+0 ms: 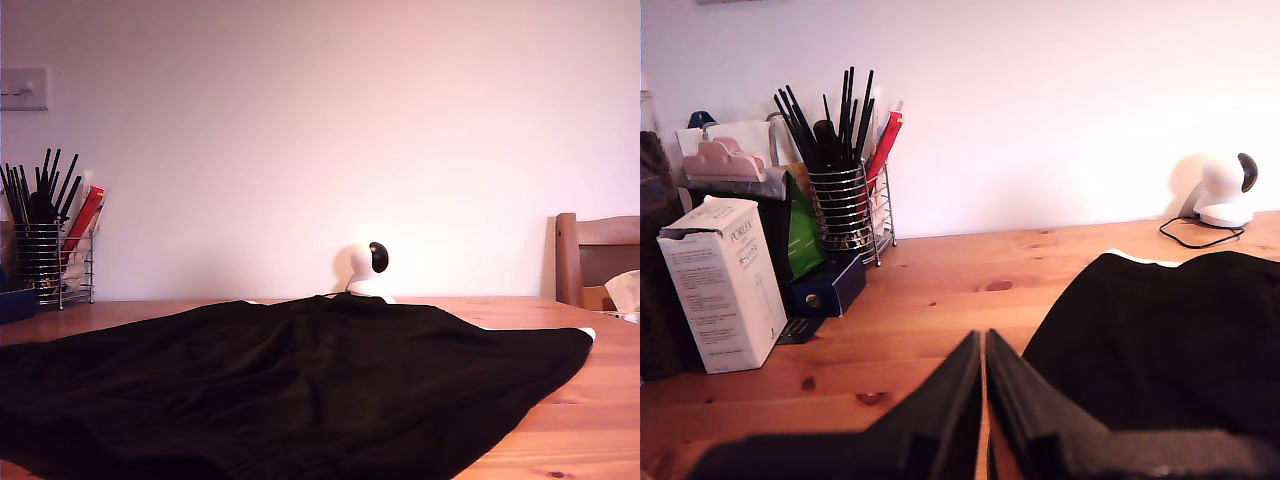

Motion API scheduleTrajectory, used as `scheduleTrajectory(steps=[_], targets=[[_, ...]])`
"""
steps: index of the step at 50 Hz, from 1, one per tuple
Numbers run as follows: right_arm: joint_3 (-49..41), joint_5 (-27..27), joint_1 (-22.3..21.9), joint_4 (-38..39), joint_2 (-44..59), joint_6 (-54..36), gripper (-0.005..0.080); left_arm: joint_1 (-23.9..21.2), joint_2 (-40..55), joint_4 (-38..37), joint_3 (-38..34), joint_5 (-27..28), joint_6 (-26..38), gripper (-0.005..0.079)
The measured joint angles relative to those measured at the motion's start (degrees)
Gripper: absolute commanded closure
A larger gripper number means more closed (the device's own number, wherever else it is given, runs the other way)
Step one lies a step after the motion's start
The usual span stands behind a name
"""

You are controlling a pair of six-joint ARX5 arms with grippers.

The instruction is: Fold the shorts in front of you. After folding it, place it to the left side.

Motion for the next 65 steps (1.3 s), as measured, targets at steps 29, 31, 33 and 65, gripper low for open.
scheduleTrajectory(steps=[29, 31, 33, 65], targets=[[-0.2, -10.1, -5.2, -5.4, 0.0, 5.6, 0.0754, 4.3, -0.1, -13.7, 0.7, 7.9, -1.4, 0.0761], [-0.2, -11.2, -5.2, -4.0, 0.0, 7.7, 0.0754, 4.3, -0.1, -13.4, 0.7, 8.2, -1.8, 0.0761], [-0.2, -12.3, -5.2, -2.5, 0.0, 10.1, 0.0754, 4.3, -0.1, -12.9, 0.7, 8.7, -2.8, 0.0761], [15.6, -40.2, -4.9, -10.8, 1.8, 28.7, 0.0752, 4.3, 5.7, -14.5, 15.5, 37.5, -24.4, 0.0761]])
